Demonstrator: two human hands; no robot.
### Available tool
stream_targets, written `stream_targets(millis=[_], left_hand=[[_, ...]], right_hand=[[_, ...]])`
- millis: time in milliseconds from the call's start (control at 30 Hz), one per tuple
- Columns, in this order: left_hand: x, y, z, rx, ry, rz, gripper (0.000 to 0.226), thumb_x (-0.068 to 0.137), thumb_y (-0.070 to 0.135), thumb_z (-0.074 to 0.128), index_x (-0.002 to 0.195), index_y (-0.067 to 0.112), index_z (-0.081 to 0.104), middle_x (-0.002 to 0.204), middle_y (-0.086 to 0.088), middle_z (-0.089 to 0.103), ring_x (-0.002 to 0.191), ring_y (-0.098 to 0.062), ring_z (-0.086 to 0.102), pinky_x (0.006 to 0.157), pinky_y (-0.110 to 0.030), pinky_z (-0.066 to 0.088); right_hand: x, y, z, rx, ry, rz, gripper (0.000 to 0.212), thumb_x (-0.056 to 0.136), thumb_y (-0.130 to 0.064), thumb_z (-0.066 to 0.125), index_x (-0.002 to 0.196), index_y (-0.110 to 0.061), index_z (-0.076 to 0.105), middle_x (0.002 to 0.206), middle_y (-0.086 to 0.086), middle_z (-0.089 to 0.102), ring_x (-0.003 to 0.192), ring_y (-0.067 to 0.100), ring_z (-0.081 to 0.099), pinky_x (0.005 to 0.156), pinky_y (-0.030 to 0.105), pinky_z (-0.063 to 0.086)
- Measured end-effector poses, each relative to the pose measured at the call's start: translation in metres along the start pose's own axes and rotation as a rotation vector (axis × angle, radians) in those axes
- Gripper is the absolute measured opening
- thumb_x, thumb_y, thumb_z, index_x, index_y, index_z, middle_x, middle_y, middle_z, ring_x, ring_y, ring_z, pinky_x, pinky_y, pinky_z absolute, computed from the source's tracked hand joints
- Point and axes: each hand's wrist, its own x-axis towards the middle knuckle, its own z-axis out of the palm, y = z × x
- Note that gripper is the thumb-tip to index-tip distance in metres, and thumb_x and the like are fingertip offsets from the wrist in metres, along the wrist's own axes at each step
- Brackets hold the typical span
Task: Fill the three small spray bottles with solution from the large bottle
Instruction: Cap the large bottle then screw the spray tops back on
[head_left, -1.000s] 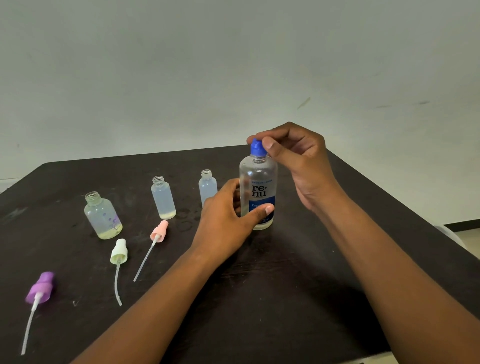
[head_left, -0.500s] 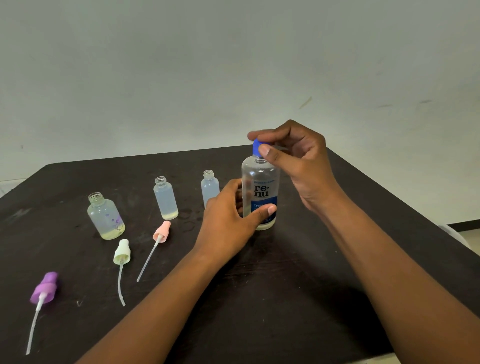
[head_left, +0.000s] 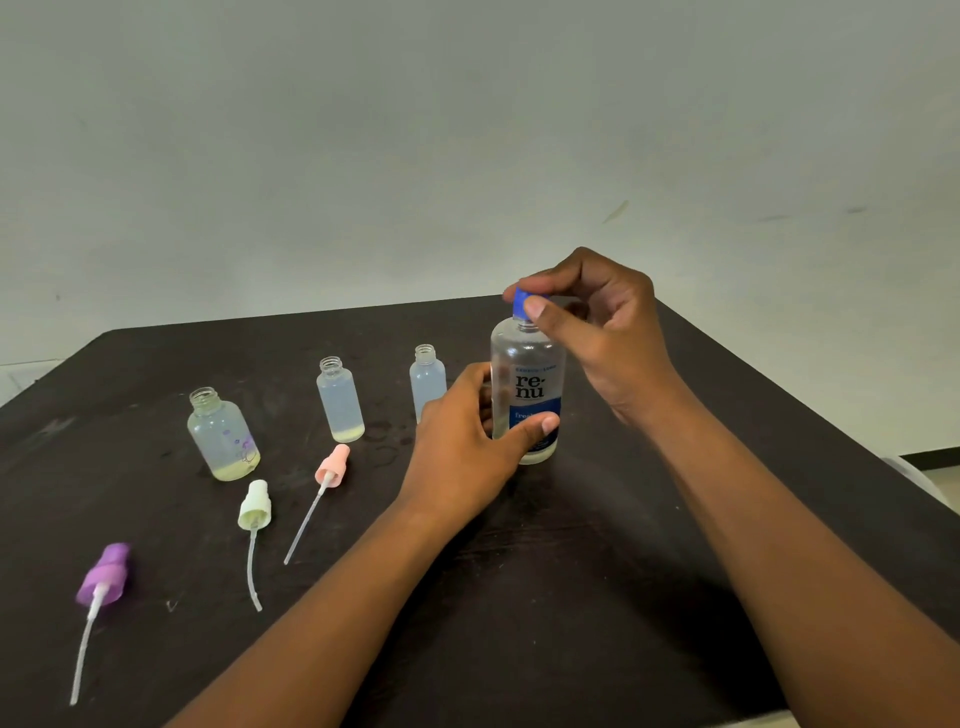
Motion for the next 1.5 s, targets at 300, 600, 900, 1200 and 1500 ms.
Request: stream_targets(millis=[300,600,900,1200,1500], left_hand=[[0.0005,0.0009,-0.0001,0.026,-0.017,-0.009,0.066,0.083,0.049,0.085,0.139,0.033,0.055,0.117,0.025,0.065,0.112,0.002,0.065,0.095,-0.018,0.054],[-0.0006,0.0037,-0.0012,0.013,-0.014,-0.021,0.062,0.084,0.046,0.086,0.136,0.033,0.057,0.111,0.026,0.066,0.110,0.002,0.067,0.096,-0.019,0.055],[-0.0017,0.0065,-0.0013,0.030,-0.011,-0.038,0.067,0.083,0.047,0.085,0.140,0.030,0.055,0.133,0.011,0.070,0.123,-0.009,0.068,0.105,-0.032,0.057],[-0.0016,0.0069,-0.0013,0.021,-0.003,-0.042,0.065,0.084,0.046,0.086,0.139,0.029,0.057,0.131,0.011,0.071,0.121,-0.006,0.067,0.105,-0.031,0.057],[-0.0019,0.0066,-0.0012,0.024,-0.008,-0.038,0.068,0.084,0.046,0.086,0.142,0.028,0.056,0.133,0.010,0.071,0.123,-0.008,0.067,0.105,-0.034,0.058]], right_hand=[[0.0048,0.0028,0.0066,-0.117,0.016,-0.019,0.021,0.085,-0.008,0.084,0.087,-0.024,0.070,0.086,-0.003,0.071,0.078,0.003,0.064,0.071,0.018,0.048],[0.0030,-0.0005,-0.0005,-0.011,-0.028,-0.009,0.014,0.093,0.002,0.072,0.094,-0.011,0.073,0.101,0.020,0.075,0.104,0.037,0.073,0.090,0.060,0.058],[0.0060,0.0034,0.0074,-0.158,0.008,-0.032,0.014,0.086,-0.010,0.082,0.090,-0.019,0.073,0.084,-0.013,0.069,0.076,0.001,0.061,0.069,0.013,0.045],[0.0049,-0.0012,-0.0001,0.001,-0.071,0.031,0.008,0.091,-0.012,0.069,0.098,-0.014,0.073,0.103,0.011,0.077,0.103,0.026,0.073,0.089,0.046,0.061],[0.0049,0.0030,0.0016,-0.183,-0.004,0.005,0.009,0.091,-0.008,0.077,0.099,-0.012,0.074,0.096,-0.014,0.075,0.094,0.017,0.071,0.081,0.054,0.057]])
